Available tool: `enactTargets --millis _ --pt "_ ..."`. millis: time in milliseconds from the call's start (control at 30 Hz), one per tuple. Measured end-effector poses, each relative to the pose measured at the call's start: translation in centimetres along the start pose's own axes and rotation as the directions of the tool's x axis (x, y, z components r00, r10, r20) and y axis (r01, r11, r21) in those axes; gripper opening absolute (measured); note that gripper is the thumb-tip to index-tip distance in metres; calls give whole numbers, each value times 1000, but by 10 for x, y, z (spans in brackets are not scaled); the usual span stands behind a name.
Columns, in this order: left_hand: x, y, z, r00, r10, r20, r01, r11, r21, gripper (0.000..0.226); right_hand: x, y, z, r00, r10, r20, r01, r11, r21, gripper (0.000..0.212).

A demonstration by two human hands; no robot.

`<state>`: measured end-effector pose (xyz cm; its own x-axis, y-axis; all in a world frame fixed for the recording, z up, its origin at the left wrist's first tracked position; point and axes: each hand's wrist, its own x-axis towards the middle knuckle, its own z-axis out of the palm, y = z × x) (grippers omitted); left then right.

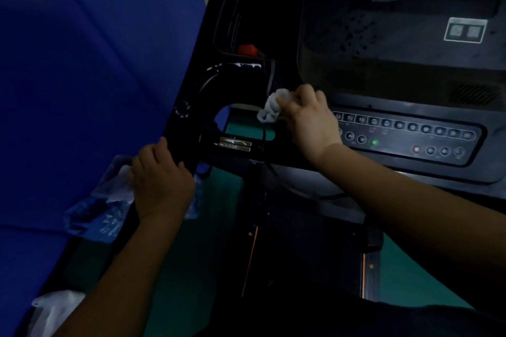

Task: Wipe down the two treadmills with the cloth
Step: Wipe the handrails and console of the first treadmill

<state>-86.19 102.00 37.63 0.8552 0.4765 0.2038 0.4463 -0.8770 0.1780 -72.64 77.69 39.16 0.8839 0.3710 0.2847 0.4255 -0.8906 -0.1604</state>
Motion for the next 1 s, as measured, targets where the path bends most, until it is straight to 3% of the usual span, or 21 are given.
enactTargets --millis 200,400,567,700,800,867,933,1000 --pt "1 -3 4 1000 22 -6 -22 1000 6 60 -50 3 -2 980 -178 95 178 984 8 47" --pt "0 -2 2 1000 17 0 -17 1000 12 60 18 18 -16 998 -7 -58 7 1000 4 40" --pt "0 1 -1 1000 -6 22 5 1000 6 61 -36 18 -2 997 -47 -65 52 995 80 43" --pt "0 0 -5 996 -15 84 12 999 39 65 -58 10 2 998 47 28 -54 942 332 34" --pt "-2 6 -15 996 -1 91 -4 999 54 63 -61 -9 -5 993 98 -63 -54 866 497 36" --pt "-7 24 -28 996 68 49 -65 997 -49 47 -61 -23 -10 989 135 -57 -75 801 594 38" --pt "-14 52 -43 989 121 91 -84 939 -332 33 -59 -37 -14 988 152 -25 -99 749 655 40" --pt "-21 81 -52 954 100 282 113 754 -648 28 -57 -48 -17 991 131 33 -117 717 687 42"
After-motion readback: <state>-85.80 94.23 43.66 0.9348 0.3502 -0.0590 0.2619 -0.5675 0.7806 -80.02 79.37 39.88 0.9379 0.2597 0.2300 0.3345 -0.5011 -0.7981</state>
